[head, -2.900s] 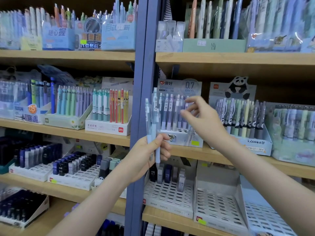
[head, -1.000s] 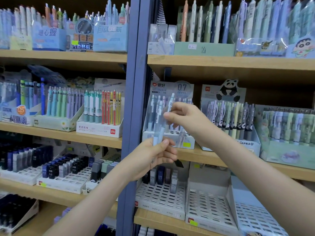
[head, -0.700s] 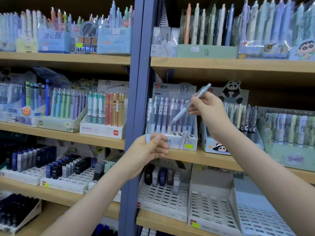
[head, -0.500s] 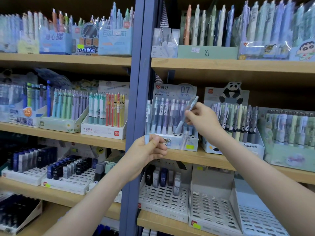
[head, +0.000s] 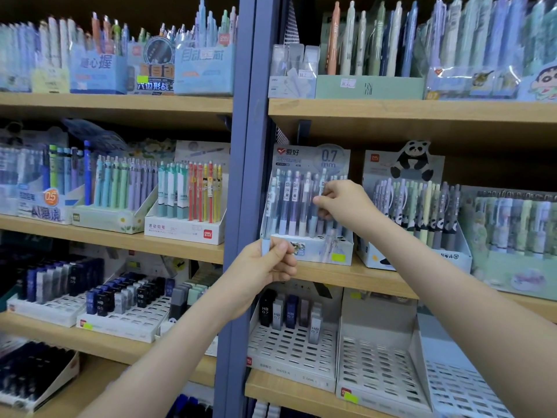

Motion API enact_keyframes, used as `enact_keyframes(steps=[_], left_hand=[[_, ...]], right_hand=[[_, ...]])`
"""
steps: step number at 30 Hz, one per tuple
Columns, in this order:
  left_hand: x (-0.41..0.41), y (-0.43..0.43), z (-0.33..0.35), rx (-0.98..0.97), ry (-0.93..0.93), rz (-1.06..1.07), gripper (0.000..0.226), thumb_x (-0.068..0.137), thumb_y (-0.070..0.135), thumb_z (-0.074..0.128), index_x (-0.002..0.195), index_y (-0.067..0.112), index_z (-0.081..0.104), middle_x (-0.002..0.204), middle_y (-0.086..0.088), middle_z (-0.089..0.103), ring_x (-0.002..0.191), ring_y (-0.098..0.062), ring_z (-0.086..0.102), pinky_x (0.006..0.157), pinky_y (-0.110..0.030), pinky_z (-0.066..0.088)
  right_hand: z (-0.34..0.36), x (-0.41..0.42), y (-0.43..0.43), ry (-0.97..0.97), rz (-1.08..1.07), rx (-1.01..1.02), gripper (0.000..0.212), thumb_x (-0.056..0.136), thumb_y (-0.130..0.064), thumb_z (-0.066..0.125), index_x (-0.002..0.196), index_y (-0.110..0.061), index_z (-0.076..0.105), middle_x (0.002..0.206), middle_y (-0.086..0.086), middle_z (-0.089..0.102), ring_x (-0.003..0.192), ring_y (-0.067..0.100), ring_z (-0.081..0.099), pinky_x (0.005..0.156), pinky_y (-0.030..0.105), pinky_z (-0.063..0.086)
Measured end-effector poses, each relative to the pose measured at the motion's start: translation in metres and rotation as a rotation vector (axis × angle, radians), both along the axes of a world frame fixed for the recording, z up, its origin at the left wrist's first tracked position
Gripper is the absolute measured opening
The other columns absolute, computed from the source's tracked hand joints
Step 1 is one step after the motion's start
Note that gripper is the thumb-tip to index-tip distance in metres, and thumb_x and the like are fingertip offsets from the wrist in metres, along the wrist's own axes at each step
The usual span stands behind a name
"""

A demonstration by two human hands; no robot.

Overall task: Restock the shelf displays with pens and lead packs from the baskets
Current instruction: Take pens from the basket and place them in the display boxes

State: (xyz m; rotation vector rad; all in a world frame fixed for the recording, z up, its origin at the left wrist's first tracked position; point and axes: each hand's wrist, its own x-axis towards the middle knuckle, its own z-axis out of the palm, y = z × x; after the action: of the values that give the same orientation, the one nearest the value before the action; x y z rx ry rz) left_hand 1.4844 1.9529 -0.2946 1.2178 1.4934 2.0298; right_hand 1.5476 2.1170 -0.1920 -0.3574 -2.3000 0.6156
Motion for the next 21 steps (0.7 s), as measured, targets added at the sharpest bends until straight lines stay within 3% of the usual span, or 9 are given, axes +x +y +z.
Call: enact_keyframes(steps=[5,10,13,16,21], left_hand=[[0.002,0.000,0.001,-0.008,0.017,0.011,0.023,0.101,0.016,0.043,0.089,0.007,0.061,0.071,0.000,0.065,0.066,-0.010,0.063,0.065,-0.021,0.053],[0.002,0.001,0.003,-0.018,0.020,0.005,0.023,0.101,0.017,0.043,0.090,0.007,0.060,0.072,-0.001,0.065,0.067,-0.011,0.063,0.067,-0.022,0.053],[0.003,0.001,0.004,-0.024,0.018,-0.005,0.023,0.102,0.017,0.043,0.090,0.007,0.060,0.073,-0.002,0.064,0.067,-0.011,0.063,0.068,-0.022,0.053],[0.004,0.002,0.006,-0.024,0.011,-0.004,0.024,0.102,0.017,0.042,0.090,0.007,0.060,0.073,-0.003,0.064,0.067,-0.012,0.062,0.068,-0.022,0.053],[0.006,0.006,0.006,-0.039,0.020,-0.006,0.024,0.102,0.018,0.043,0.091,0.007,0.060,0.072,-0.002,0.064,0.068,-0.012,0.063,0.068,-0.022,0.053]], right_hand=[[-0.005,-0.001,0.002,-0.041,-0.002,-0.003,0.010,0.095,-0.017,0.056,0.096,-0.007,0.059,0.083,0.009,0.069,0.062,0.008,0.062,0.058,0.019,0.052],[-0.006,0.001,-0.001,-0.059,0.006,0.023,0.015,0.094,-0.019,0.058,0.105,-0.009,0.058,0.093,0.009,0.070,0.074,0.012,0.063,0.063,0.021,0.052],[-0.009,0.009,-0.001,0.086,-0.010,0.039,0.029,0.093,-0.021,0.060,0.121,-0.012,0.055,0.092,0.002,0.066,0.082,0.009,0.058,0.062,0.013,0.040],[-0.013,0.016,-0.003,0.167,0.026,0.021,0.027,0.093,-0.019,0.059,0.119,-0.015,0.053,0.081,-0.004,0.062,0.077,0.003,0.054,0.063,0.014,0.039],[-0.017,0.020,-0.006,0.164,0.010,-0.001,0.022,0.093,-0.020,0.059,0.114,-0.014,0.057,0.081,-0.005,0.062,0.076,0.004,0.055,0.067,0.019,0.042]])
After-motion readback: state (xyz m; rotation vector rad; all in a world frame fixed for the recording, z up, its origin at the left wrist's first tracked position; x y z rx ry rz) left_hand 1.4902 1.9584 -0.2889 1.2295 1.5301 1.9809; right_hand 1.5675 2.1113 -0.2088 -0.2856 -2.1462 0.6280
